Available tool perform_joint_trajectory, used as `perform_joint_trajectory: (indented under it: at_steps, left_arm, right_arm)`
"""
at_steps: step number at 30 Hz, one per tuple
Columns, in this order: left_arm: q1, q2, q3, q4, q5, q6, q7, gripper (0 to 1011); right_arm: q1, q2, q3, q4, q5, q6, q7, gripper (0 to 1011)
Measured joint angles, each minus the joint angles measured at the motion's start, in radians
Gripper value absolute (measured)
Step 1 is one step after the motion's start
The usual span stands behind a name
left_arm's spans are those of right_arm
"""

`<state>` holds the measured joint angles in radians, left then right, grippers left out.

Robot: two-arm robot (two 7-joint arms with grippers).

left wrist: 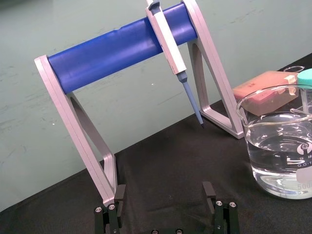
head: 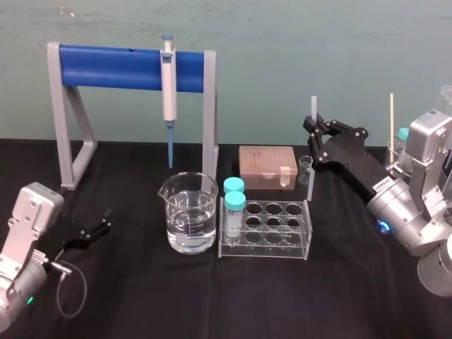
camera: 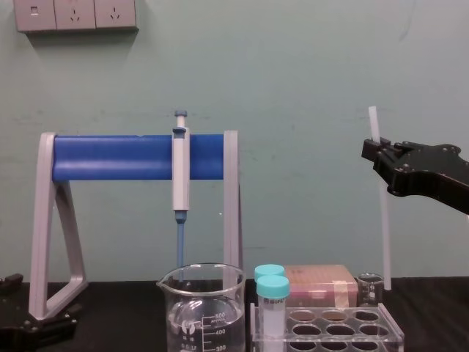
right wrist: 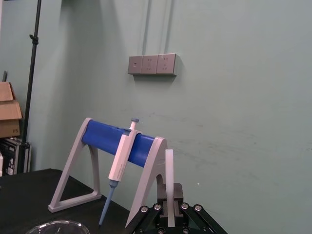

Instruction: Pick up the stirring rod with one hand, then place it down.

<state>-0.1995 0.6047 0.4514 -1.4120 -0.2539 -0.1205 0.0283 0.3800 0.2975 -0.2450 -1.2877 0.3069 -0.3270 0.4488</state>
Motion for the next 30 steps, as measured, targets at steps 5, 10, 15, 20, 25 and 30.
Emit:
perform_joint_trajectory:
  at_steps: [5, 10, 15, 20, 25, 30]
  left_arm:
    - [0.000, 0.000, 0.000, 0.000, 0.000, 0.000, 0.000, 1000]
    - [0.000, 0.000, 0.000, 0.000, 0.000, 0.000, 0.000, 1000]
    - [0.000, 0.000, 0.000, 0.000, 0.000, 0.000, 0.000, 1000]
    - [0.000, 0.000, 0.000, 0.000, 0.000, 0.000, 0.000, 1000]
    - [0.000, 0.000, 0.000, 0.000, 0.000, 0.000, 0.000, 1000]
    - [0.000, 0.000, 0.000, 0.000, 0.000, 0.000, 0.000, 1000]
  right_arm:
    - [0.000, 0.000, 0.000, 0.001, 0.000, 0.000, 0.000, 66]
    - [0.001, 0.000, 0.000, 0.001, 0.001, -0.001, 0.000, 66]
    - [0.001, 0.000, 0.000, 0.001, 0.001, -0.001, 0.000, 67]
    - [0.001, 0.000, 0.000, 0.001, 0.001, -0.002, 0.000, 66]
    - [0.001, 0.000, 0.000, 0.001, 0.001, -0.002, 0.001, 66]
    - [0.001, 0.000, 0.000, 0.001, 0.001, -0.002, 0.001, 67]
